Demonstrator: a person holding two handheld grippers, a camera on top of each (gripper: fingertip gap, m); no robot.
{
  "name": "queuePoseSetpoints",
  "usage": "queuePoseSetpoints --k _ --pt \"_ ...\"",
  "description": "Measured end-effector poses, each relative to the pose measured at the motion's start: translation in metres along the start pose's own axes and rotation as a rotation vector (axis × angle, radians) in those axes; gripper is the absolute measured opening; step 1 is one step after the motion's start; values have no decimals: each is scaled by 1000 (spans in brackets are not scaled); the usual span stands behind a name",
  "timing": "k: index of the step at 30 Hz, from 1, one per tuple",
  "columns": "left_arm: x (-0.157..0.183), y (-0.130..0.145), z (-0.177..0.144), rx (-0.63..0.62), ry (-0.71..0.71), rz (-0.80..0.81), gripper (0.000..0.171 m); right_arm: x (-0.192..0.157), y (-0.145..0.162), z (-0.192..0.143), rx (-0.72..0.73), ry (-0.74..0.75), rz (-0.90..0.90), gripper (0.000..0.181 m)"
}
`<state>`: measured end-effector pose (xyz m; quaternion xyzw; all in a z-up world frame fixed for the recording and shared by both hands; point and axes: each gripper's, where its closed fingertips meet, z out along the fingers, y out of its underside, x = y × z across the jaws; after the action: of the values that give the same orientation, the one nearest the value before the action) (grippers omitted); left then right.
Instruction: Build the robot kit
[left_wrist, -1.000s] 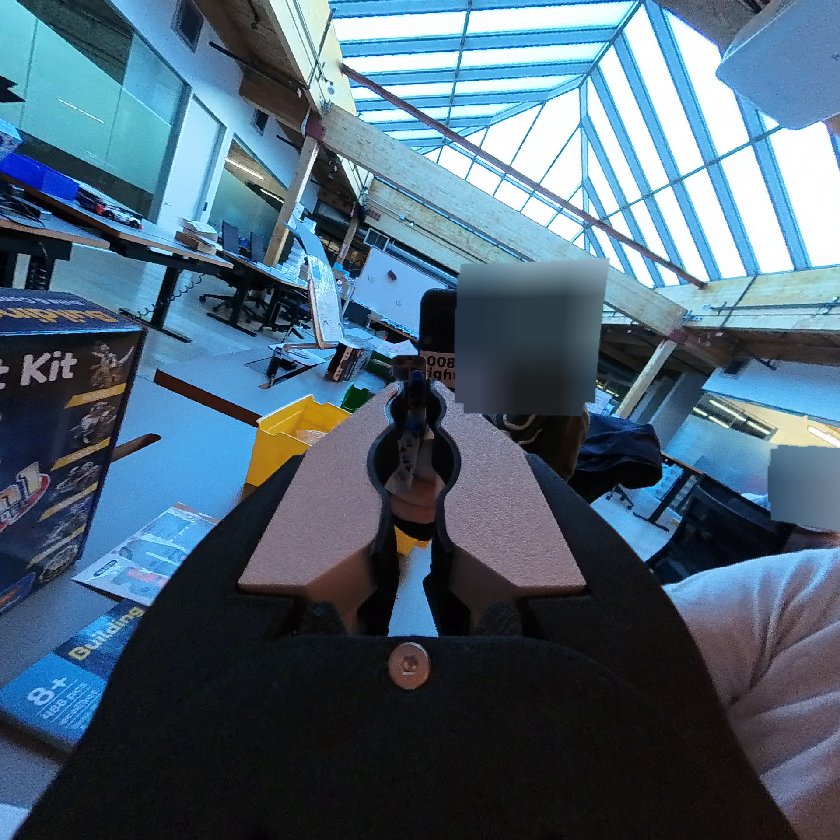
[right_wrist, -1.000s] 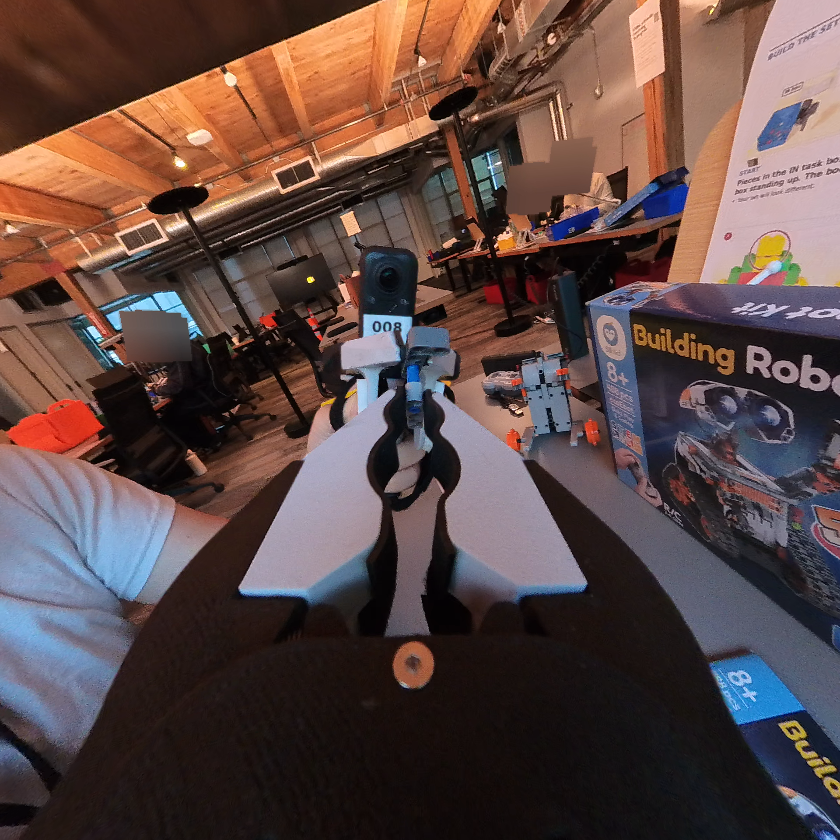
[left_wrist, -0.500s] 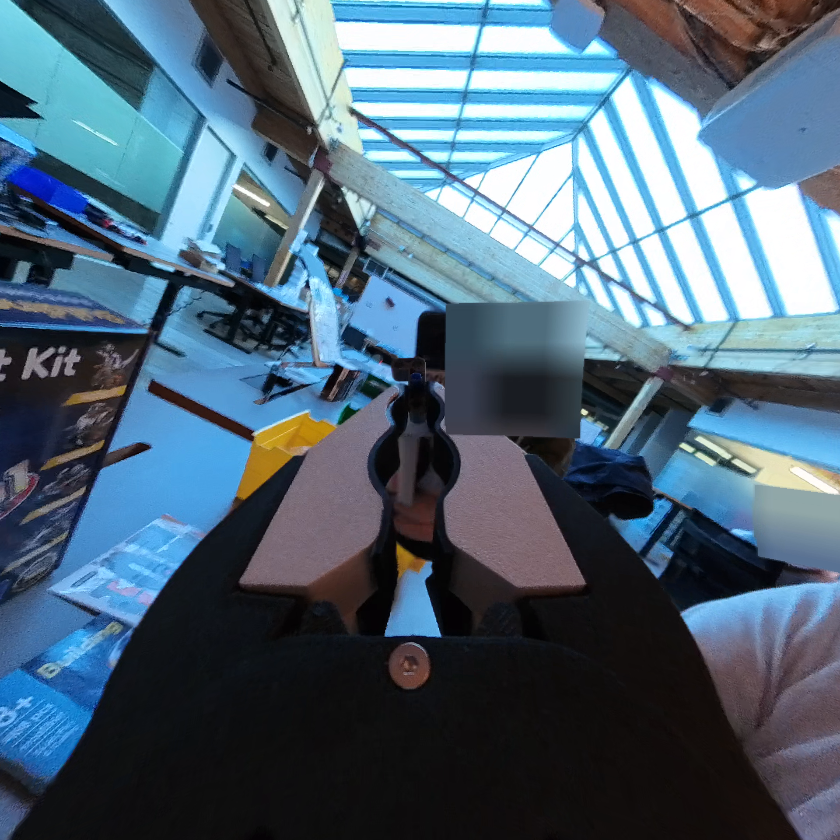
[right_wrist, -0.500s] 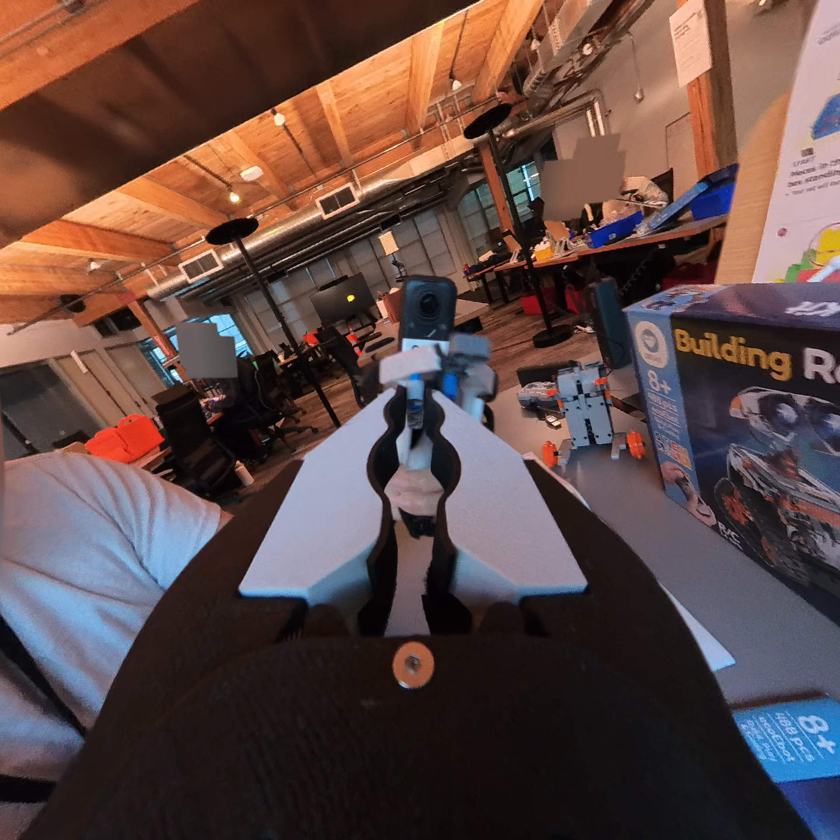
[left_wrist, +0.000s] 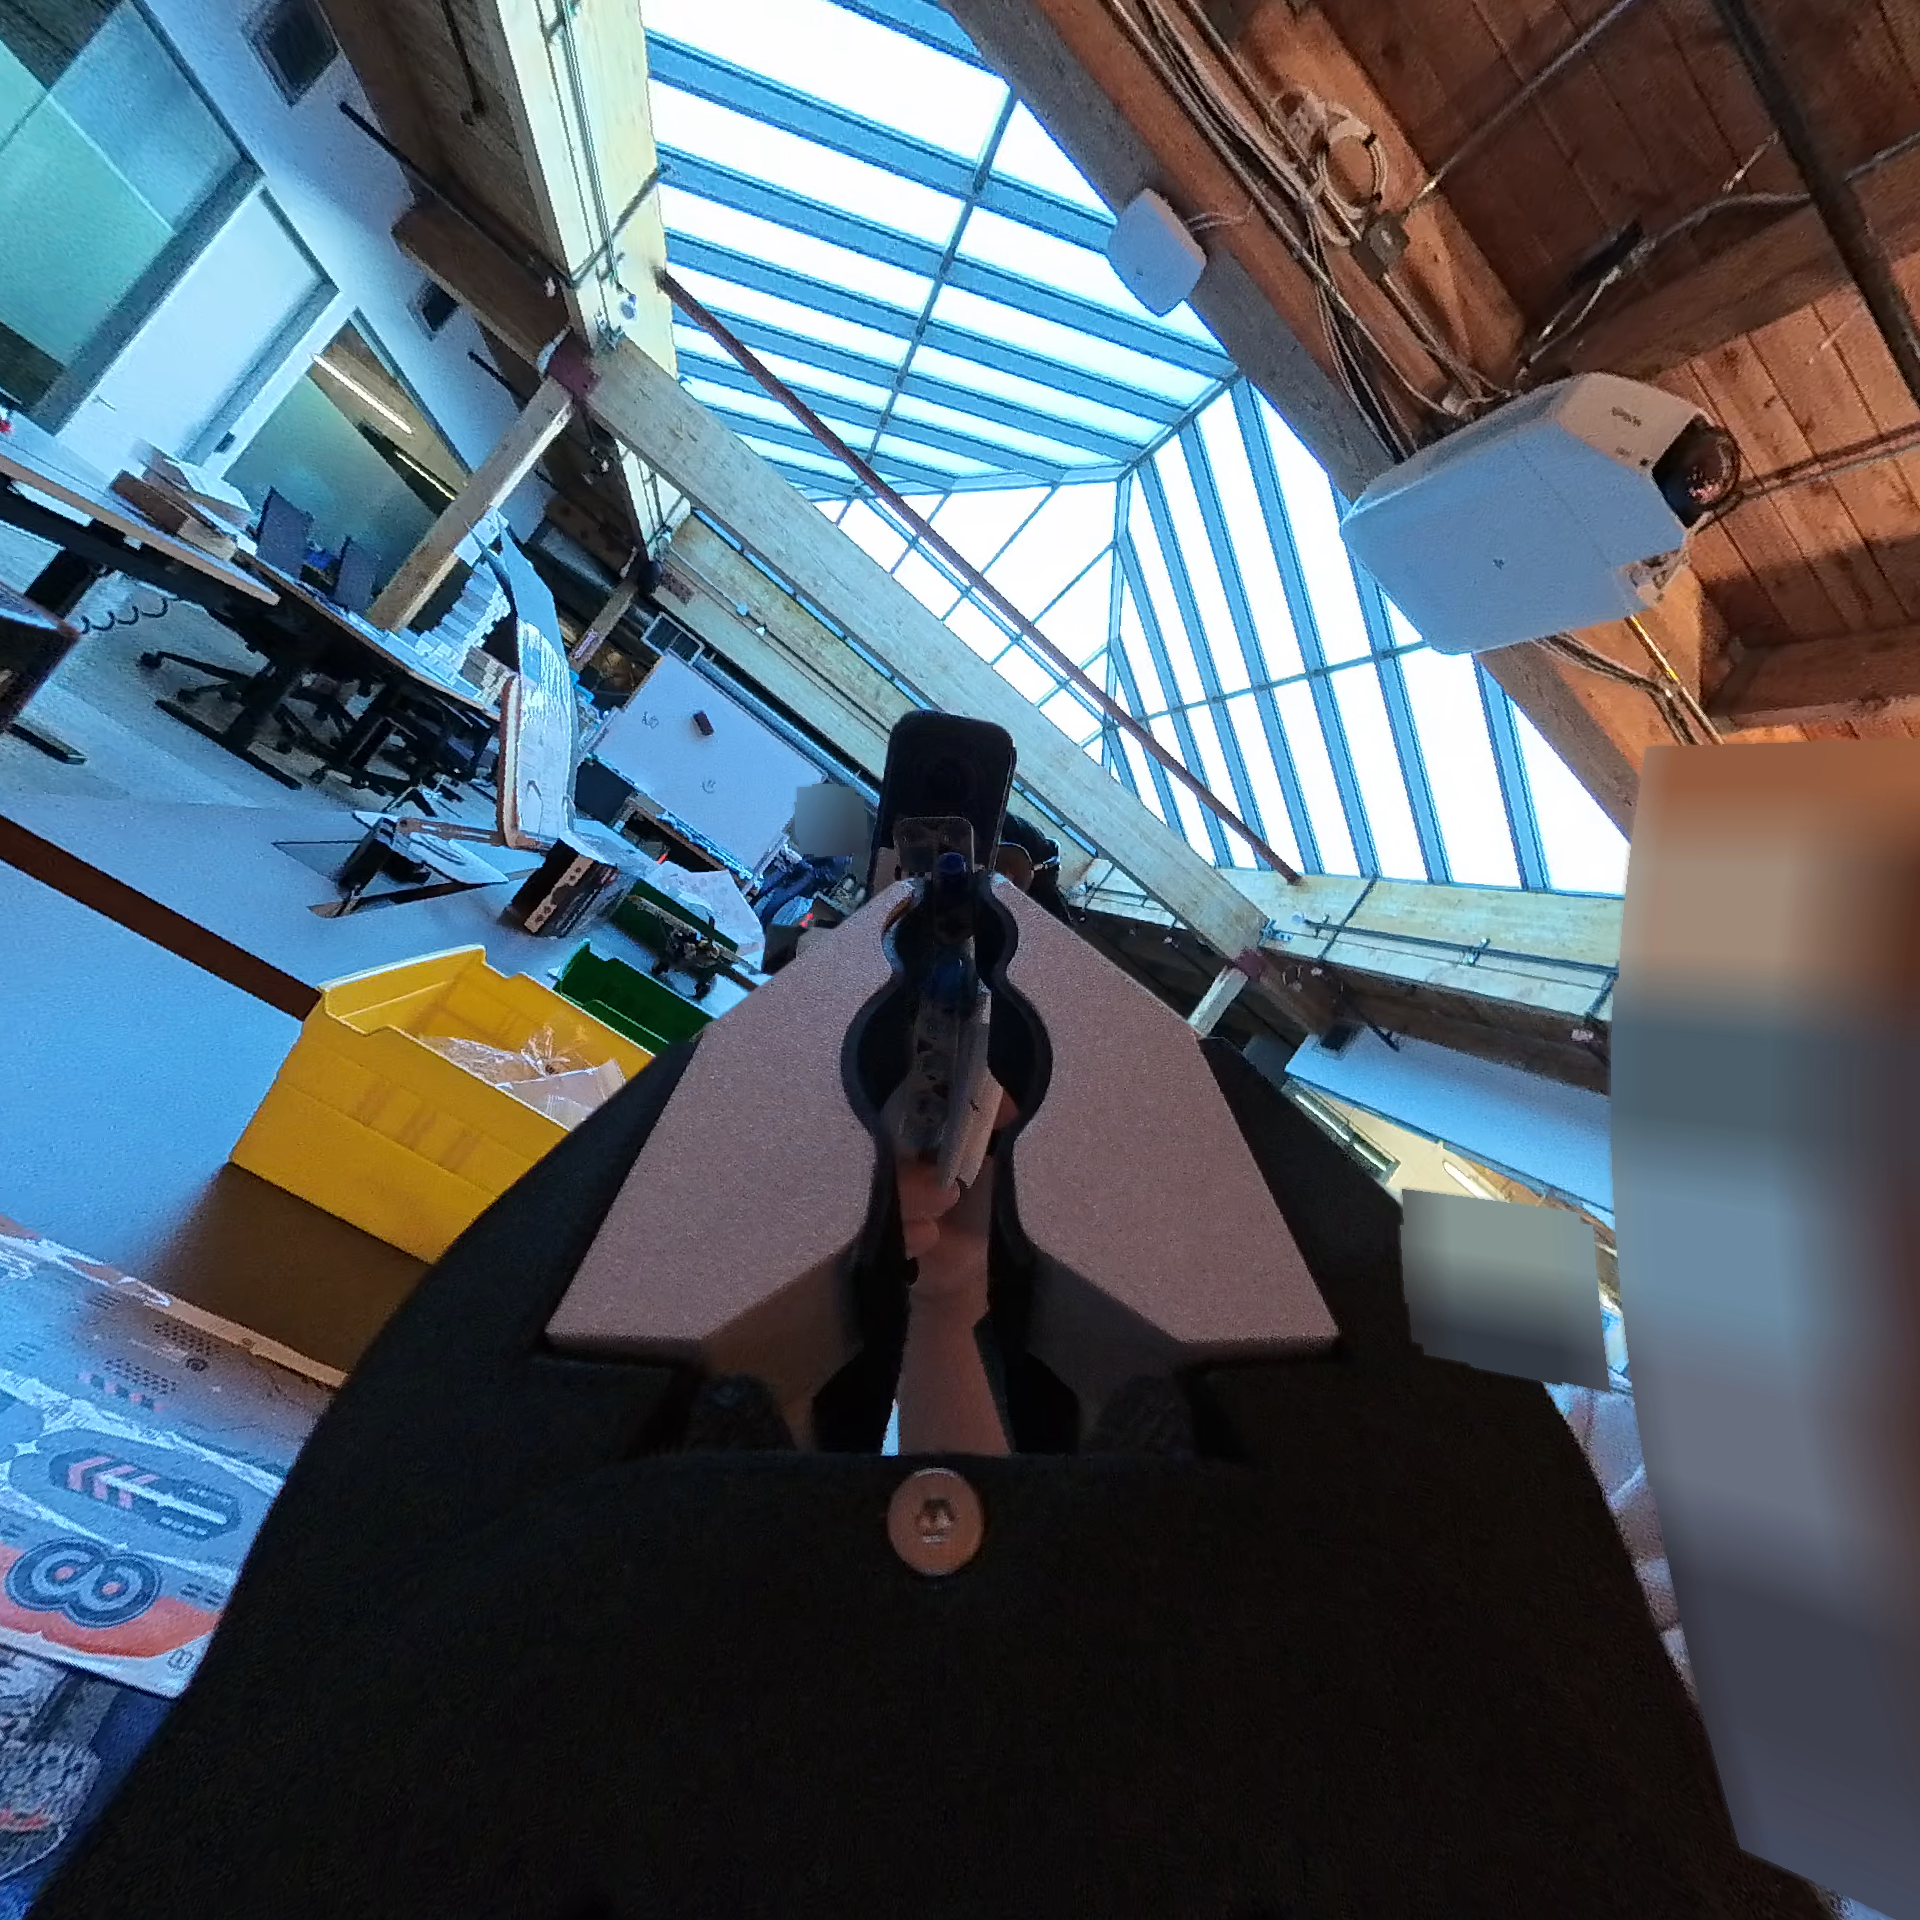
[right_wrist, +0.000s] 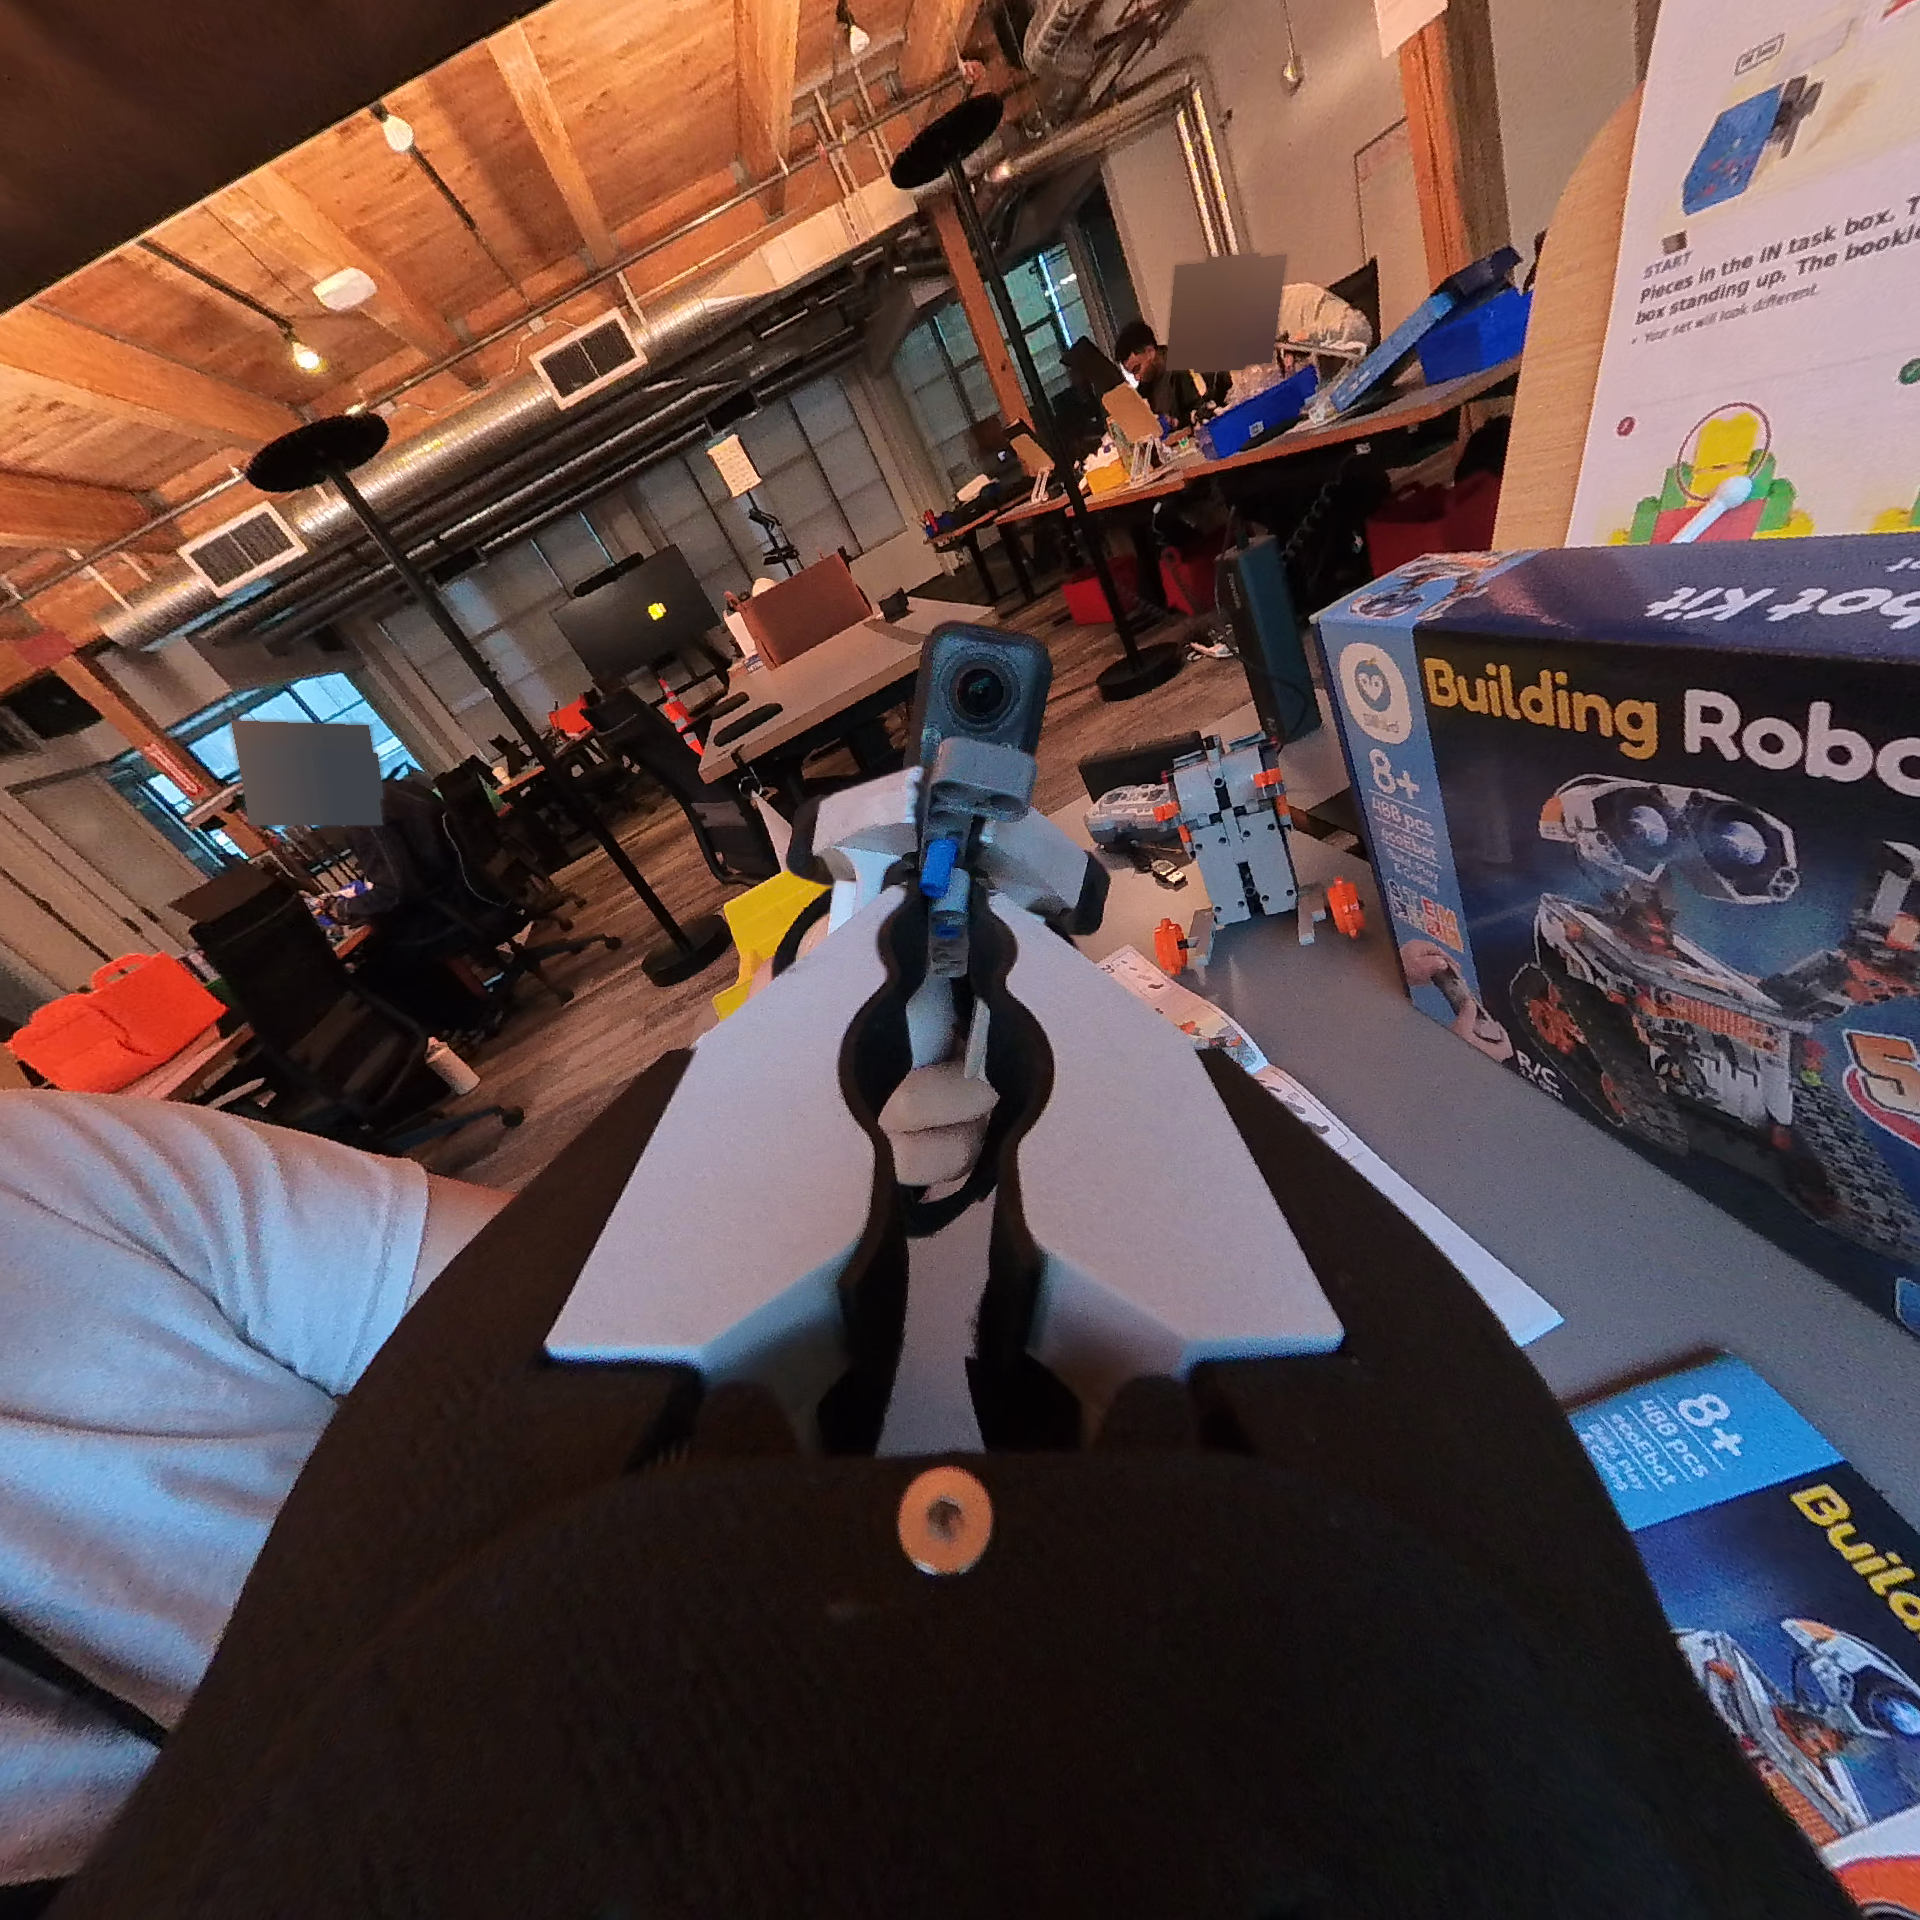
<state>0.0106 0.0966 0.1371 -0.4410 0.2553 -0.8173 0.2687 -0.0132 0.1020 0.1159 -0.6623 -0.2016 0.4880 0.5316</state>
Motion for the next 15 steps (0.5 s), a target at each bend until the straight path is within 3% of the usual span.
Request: queuePoseSetpoints --k 15 --pt "-2 -3 -2 5 -15 6 4 0 -4 -9 2 15 -19 6"
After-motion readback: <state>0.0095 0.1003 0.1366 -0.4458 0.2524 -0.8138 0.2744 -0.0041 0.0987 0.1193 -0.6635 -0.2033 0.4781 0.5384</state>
